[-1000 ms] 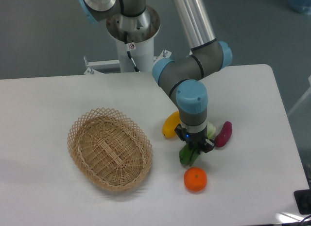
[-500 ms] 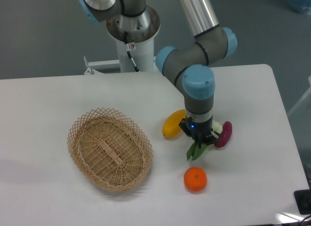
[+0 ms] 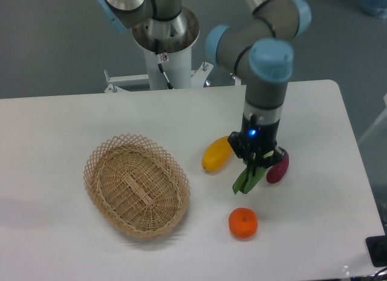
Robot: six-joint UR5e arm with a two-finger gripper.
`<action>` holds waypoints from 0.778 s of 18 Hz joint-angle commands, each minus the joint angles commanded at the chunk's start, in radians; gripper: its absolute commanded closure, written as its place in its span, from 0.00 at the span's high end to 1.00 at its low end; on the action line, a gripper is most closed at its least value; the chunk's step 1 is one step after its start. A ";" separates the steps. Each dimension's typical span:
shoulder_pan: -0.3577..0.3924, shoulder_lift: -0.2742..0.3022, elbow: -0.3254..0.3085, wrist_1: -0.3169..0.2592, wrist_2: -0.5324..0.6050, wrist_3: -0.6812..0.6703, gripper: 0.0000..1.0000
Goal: Pick up the green vegetable from the table
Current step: 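Lift the grasped bok choy up off the table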
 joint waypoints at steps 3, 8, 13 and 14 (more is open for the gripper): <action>-0.006 0.002 0.043 0.000 -0.048 -0.084 0.13; 0.002 0.022 0.048 0.000 -0.072 -0.125 0.13; 0.003 0.022 0.058 0.000 -0.083 -0.137 0.13; 0.003 0.022 0.063 0.000 -0.083 -0.137 0.13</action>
